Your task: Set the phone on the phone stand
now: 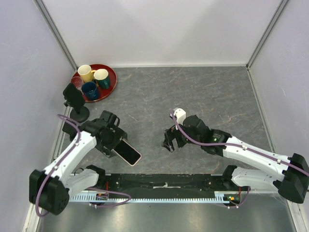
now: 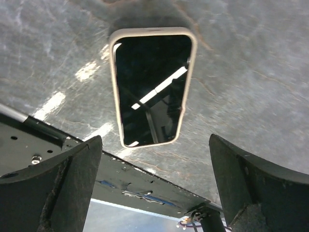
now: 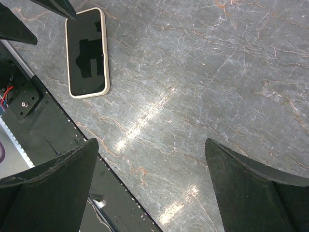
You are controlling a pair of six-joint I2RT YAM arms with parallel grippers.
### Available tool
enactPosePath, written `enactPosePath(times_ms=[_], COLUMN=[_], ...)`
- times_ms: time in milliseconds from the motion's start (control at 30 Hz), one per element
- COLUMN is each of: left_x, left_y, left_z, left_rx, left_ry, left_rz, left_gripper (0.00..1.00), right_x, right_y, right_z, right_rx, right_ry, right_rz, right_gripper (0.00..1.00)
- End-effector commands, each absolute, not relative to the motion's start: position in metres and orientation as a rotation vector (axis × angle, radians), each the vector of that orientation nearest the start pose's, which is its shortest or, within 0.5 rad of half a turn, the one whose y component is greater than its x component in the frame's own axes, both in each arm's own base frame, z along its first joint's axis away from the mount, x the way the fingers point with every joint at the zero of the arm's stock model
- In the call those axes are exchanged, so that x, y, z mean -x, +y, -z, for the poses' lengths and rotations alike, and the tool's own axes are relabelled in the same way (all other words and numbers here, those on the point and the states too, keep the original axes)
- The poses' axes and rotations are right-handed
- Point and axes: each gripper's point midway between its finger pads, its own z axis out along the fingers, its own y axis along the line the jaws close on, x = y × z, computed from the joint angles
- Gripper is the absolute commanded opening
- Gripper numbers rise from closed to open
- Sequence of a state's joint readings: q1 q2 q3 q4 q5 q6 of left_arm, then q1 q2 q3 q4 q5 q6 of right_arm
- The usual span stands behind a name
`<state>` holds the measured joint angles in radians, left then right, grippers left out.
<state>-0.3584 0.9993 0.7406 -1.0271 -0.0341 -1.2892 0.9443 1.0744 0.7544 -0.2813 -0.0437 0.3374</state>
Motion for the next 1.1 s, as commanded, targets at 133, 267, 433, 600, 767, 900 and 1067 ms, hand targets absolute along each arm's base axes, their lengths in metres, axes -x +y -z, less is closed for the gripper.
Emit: enactPosePath(times_ms=[133,267,433,600,767,900,1067], left_x=[-0.163,-0.167,-0.162,-0.162,-0.162,-0.159,-0.156], left_y=[-0.108,-0.112,-0.112,-0.115,-0.116,-0.115,-0.113], left_z=[-0.061,-0.057,-0.048,-0.038,-0.03,-0.023,-0.013], left_rx=[1.529,1.551,1.588,1.61,1.609,1.615,1.631], left_ry=[2.62,2.607,2.623,2.624,2.641,2.656,2.65], left_rz=[0.099,0.123,0.075,0.075,0.047,0.009,-0.016], left_gripper=[0.98,0.99,1.0,1.0,1.0,1.0,1.0], right_x=[-0.179,-0.178,-0.179,-0.177,-0.176,-0.175,-0.174], right_y=[0.278,0.278,0.278,0.279,0.279,0.277,0.277], right_z=[-0.179,-0.177,-0.176,-0.174,-0.172,-0.173,-0.17], right_rx=[0.656,0.664,0.674,0.687,0.693,0.694,0.699], right_ry=[2.104,2.105,2.105,2.107,2.11,2.105,2.109], right_rz=[-0.783,-0.784,-0.78,-0.783,-0.789,-0.79,-0.787], right_gripper=[0.98,0.98,0.98,0.98,0.98,0.98,0.98])
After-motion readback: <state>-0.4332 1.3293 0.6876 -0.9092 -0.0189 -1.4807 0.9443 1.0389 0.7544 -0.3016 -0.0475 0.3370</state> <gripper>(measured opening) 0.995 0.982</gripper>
